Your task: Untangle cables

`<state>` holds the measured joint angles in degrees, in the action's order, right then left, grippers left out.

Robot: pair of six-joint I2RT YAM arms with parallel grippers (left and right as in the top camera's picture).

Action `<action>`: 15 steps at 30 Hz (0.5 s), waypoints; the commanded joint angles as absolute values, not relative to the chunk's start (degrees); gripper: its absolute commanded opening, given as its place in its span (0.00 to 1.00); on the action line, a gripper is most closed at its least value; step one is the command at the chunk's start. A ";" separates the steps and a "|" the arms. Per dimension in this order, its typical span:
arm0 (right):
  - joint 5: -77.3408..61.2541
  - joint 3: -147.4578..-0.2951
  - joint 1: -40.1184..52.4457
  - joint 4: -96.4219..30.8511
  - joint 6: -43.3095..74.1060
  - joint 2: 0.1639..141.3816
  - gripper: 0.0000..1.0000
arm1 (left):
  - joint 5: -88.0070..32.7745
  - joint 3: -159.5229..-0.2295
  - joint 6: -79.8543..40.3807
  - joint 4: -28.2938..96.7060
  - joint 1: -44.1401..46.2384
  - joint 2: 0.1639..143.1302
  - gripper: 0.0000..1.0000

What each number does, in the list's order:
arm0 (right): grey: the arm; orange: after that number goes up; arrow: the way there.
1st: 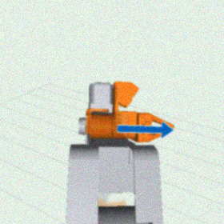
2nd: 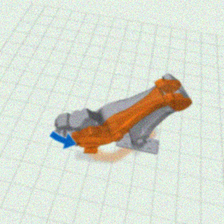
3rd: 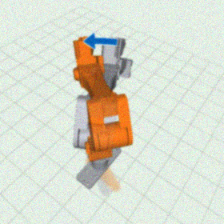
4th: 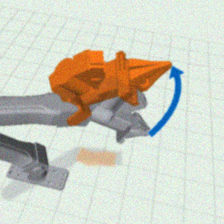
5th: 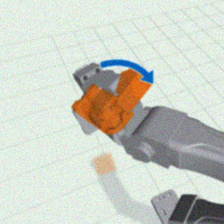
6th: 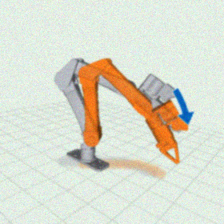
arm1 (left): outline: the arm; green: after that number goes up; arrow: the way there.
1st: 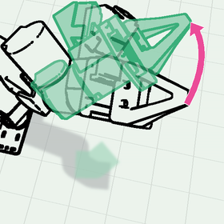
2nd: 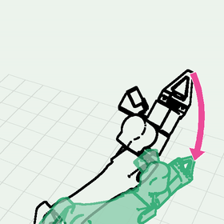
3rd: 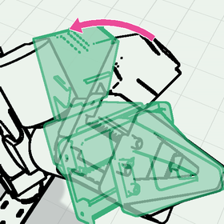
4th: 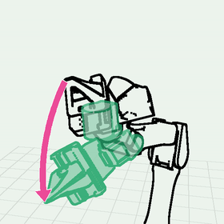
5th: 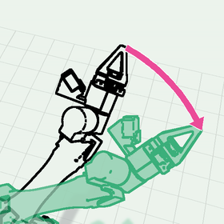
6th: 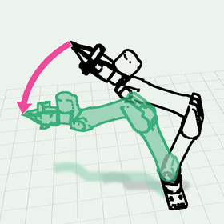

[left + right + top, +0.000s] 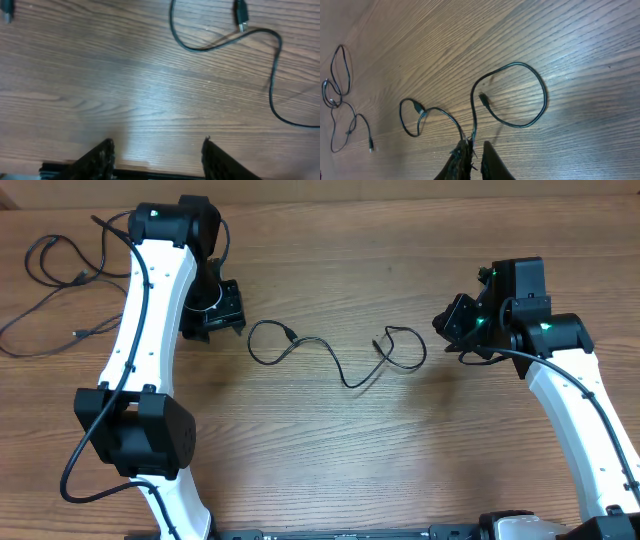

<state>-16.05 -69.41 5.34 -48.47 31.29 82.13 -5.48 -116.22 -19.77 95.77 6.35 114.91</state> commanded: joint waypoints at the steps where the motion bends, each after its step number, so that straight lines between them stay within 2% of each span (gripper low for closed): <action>1: -15.44 -70.08 5.58 -48.12 31.00 81.21 0.09 | -8.71 -116.27 -20.16 94.76 9.65 114.63 0.76; 3: -15.44 -70.08 5.58 -48.16 31.00 81.23 0.17 | -8.58 -116.27 -20.16 93.71 11.51 114.63 0.95; 4: -15.44 -70.08 5.56 -48.18 31.00 81.23 0.25 | -8.58 -116.27 -20.18 93.14 12.16 114.65 0.98; 5: -15.44 -70.08 5.58 -48.40 30.98 81.23 0.46 | -8.58 -116.25 -20.23 91.55 13.74 114.67 1.00; 6: -15.42 -70.08 5.58 -48.56 30.98 81.23 0.55 | -8.51 -116.25 -20.69 90.65 14.46 114.69 1.00; 9: -15.42 -70.02 5.58 -48.77 30.98 81.23 0.93 | -8.38 -116.20 -23.70 87.55 16.95 115.28 1.00; 11: -15.42 -69.97 5.56 -48.75 30.98 81.23 1.00 | -8.38 -116.18 -24.10 86.85 17.72 115.85 1.00; 15: -14.39 -69.71 5.56 -48.56 31.00 81.23 1.00 | -8.43 -115.92 -24.08 86.48 18.81 117.82 1.00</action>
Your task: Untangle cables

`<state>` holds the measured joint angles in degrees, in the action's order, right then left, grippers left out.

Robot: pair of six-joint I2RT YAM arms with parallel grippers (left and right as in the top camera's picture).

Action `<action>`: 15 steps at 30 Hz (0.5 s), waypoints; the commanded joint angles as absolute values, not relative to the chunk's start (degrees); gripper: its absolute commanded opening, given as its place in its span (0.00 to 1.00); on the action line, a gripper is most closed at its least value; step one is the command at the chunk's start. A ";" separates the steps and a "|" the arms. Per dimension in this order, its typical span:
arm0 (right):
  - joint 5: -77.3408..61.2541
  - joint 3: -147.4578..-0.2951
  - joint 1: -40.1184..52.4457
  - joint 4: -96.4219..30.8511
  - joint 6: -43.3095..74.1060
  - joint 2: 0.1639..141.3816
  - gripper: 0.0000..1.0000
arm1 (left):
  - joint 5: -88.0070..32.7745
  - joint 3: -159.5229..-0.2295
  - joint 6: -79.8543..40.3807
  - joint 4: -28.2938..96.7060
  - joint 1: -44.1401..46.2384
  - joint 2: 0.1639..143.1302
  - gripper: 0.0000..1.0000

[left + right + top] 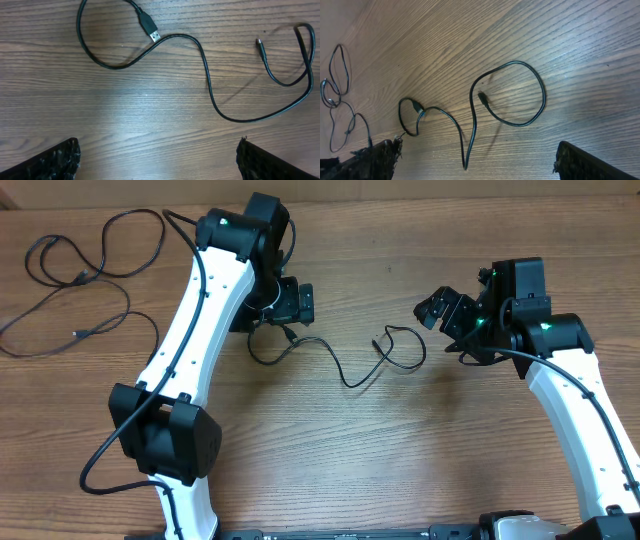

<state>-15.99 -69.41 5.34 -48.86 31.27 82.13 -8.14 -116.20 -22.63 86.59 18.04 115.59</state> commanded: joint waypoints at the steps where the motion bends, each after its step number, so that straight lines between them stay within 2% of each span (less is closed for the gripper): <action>1: -14.11 -69.71 5.56 -48.56 31.00 81.23 1.00 | -8.45 -115.85 -24.08 86.50 18.90 118.17 1.00; 7: -9.50 -69.71 5.50 -48.07 31.00 81.23 1.00 | -9.06 -115.63 -23.97 86.91 20.45 120.51 1.00; 15: 4.12 -69.71 5.50 -47.27 31.00 81.23 1.00 | -9.02 -115.48 -23.83 85.23 22.94 121.10 1.00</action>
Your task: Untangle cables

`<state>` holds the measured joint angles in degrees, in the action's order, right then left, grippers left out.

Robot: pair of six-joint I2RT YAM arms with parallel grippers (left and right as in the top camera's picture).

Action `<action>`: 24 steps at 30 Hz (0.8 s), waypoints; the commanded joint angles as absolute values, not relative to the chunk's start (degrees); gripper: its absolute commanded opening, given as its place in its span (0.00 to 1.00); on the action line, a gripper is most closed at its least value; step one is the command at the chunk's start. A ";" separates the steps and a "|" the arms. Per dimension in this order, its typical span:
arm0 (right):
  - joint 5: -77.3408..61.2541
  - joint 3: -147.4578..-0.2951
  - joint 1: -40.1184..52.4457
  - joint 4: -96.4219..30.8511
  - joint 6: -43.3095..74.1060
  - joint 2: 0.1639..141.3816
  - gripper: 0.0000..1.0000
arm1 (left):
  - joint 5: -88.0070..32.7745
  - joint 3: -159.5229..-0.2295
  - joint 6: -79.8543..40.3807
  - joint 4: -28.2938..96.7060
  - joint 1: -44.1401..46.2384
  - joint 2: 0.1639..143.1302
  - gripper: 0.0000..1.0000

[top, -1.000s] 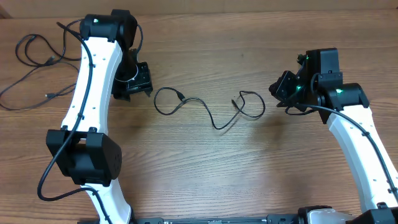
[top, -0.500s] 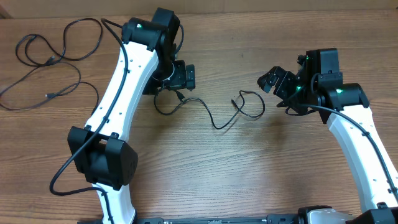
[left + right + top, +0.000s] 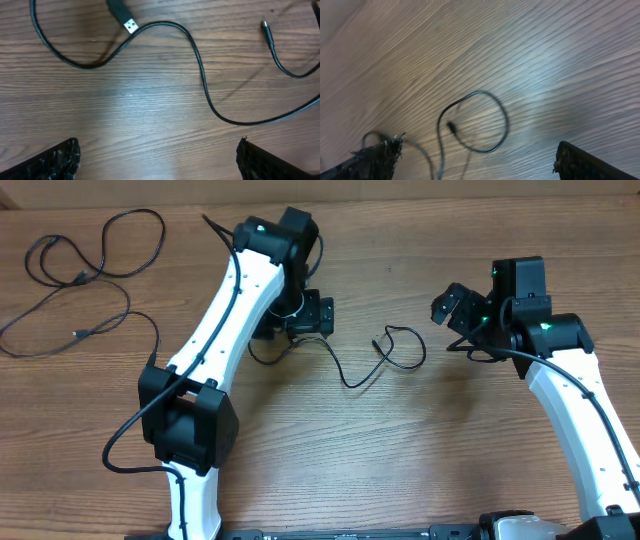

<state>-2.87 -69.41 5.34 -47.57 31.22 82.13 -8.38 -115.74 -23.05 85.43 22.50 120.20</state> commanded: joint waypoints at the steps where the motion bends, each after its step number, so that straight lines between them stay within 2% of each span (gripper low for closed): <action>1: 6.02 -69.71 5.50 -47.24 31.00 81.23 1.00 | -9.02 -115.48 -23.83 85.25 22.96 121.10 1.00; 4: 9.63 -69.71 5.30 -47.18 31.00 81.23 1.00 | -9.06 -115.48 -23.81 85.32 22.96 121.10 1.00; 15: 9.41 -69.71 -2.72 -48.23 31.00 81.23 1.00 | -10.11 -115.46 -23.18 83.83 25.56 121.12 1.00; 24: 9.43 -69.71 -2.96 -49.25 31.00 81.23 1.00 | -10.20 -114.58 -23.35 81.54 27.64 121.58 1.00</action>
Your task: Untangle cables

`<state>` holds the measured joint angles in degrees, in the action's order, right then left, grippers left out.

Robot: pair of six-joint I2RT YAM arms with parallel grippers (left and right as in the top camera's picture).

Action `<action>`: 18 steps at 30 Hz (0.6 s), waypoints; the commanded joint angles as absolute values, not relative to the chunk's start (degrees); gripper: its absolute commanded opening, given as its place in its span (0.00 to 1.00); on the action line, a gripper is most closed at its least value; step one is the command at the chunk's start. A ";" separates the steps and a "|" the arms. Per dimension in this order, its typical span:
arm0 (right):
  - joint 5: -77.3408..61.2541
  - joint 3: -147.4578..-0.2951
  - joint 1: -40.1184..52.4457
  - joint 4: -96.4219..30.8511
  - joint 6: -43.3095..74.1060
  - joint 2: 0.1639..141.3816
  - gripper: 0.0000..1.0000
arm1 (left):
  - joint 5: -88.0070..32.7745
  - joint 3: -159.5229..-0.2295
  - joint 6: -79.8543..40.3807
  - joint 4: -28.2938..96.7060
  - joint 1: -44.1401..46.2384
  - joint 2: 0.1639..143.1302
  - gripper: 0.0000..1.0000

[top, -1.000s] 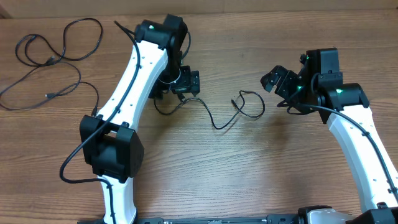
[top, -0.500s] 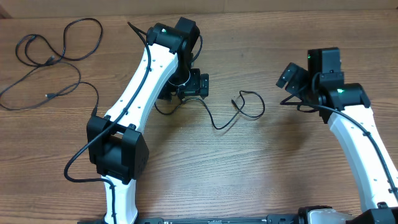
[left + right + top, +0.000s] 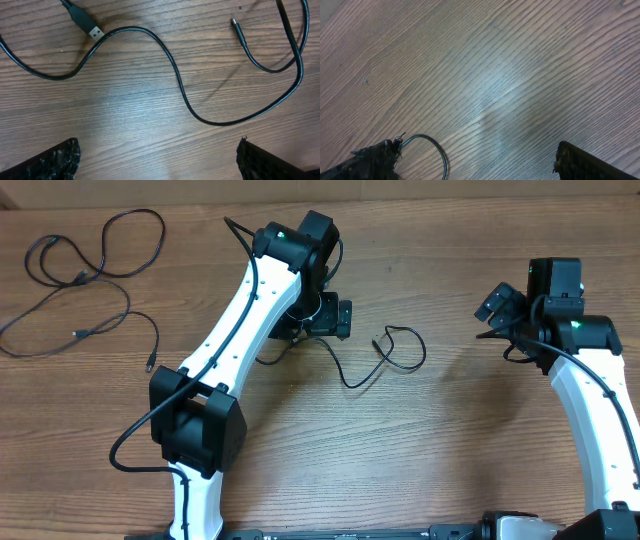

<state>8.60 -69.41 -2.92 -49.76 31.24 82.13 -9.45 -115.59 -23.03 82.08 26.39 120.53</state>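
Observation:
A thin black cable [image 3: 352,377] lies alone at the table's middle, with a USB plug [image 3: 83,19] at its left end and a small loop [image 3: 405,348] with a thin plug [image 3: 238,32] at its right end. My left gripper [image 3: 330,317] hovers over the cable's left part, jaws wide open and empty; its fingertips [image 3: 57,159] show at the bottom corners of the left wrist view. My right gripper [image 3: 497,305] is open at the right, away from the cable; only an arc of the loop [image 3: 436,152] shows in its view.
A second bunch of thin black cables [image 3: 75,275] lies spread at the far left of the wooden table [image 3: 400,450]. The left arm [image 3: 245,310] stretches diagonally across the table's left half.
My left gripper has moved a little to the right along the cable. My right gripper has moved to the right, away from the loop, and is still open.
At first my right gripper was shut on the cable near its loop and my left gripper stood open left of it. Then the right gripper was open, the cable lying free. Since then the left gripper has shifted rightward over the cable and the right one has drawn off.

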 commanded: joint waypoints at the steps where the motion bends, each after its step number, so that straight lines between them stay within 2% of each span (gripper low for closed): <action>1: 9.43 -69.71 -2.98 -48.93 31.00 81.23 1.00 | -10.24 -114.39 -23.35 81.34 27.92 121.60 1.00; 9: 16.49 -69.71 -3.36 -44.86 31.00 81.23 1.00 | -10.35 -112.16 -23.35 79.09 30.50 121.60 1.00; 18: 16.91 -69.71 -3.36 -45.74 31.00 81.23 1.00 | -10.00 -112.12 -23.42 76.47 30.52 121.60 1.00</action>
<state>15.66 -69.41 -3.01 -45.95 31.24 82.13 -9.85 -112.42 -23.03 77.08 30.37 121.01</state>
